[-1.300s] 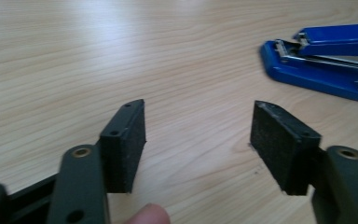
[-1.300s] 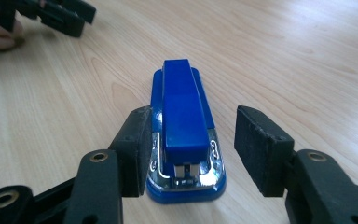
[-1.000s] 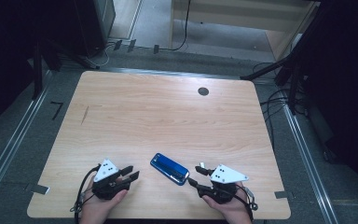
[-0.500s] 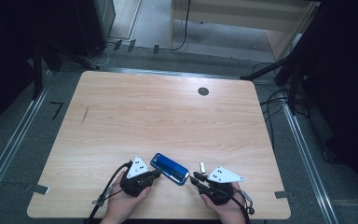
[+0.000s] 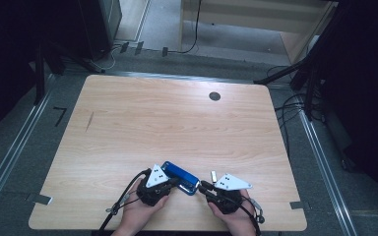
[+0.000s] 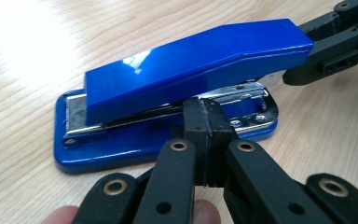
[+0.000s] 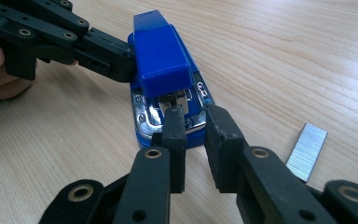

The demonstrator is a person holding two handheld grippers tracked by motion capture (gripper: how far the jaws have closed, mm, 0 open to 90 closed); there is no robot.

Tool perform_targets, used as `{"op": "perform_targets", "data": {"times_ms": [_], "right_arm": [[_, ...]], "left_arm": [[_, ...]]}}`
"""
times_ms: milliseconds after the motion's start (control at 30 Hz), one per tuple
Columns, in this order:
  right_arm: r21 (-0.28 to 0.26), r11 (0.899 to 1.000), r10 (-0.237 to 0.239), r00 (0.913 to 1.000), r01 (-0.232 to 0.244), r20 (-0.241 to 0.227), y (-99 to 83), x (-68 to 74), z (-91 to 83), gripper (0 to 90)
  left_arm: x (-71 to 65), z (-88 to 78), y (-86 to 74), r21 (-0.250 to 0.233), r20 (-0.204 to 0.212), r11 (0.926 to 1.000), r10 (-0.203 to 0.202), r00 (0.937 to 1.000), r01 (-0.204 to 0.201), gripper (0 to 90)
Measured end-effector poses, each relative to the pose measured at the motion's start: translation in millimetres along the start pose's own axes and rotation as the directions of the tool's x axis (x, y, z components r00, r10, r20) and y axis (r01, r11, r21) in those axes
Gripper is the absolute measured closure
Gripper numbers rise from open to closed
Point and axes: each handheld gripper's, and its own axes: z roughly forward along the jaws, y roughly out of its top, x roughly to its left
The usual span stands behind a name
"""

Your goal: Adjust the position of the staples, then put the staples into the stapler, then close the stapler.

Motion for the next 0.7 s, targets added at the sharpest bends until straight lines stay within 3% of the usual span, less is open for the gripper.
{"op": "perform_targets", "data": {"times_ms": [233,300,567,700], "right_arm": [[0.019,1.0,-0.011,0.9997,0.01,0.022,2.7,3.2,1.7,78.7],[0.022,1.0,-0.011,0.9996,0.011,0.024,3.1,3.5,2.4,79.5],[0.031,0.999,-0.014,0.9994,0.013,0.03,2.8,3.9,3.7,80.0],[0.037,0.999,-0.013,0.9992,0.012,0.039,2.5,4.1,4.4,79.8]], "left_arm": [[2.0,0.3,0.6,-0.014,-0.007,0.9996,-0.024,0.9997,0.023,90.0],[2.7,1.2,1.2,-0.015,0.008,0.9992,-0.037,0.9993,0.038,90.0],[2.8,1.9,1.7,-0.013,0.022,0.9995,-0.03,0.9993,0.03,90.0],[2.0,1.8,1.6,-0.011,0.007,0.9998,-0.019,0.9998,0.019,90.0]]}}
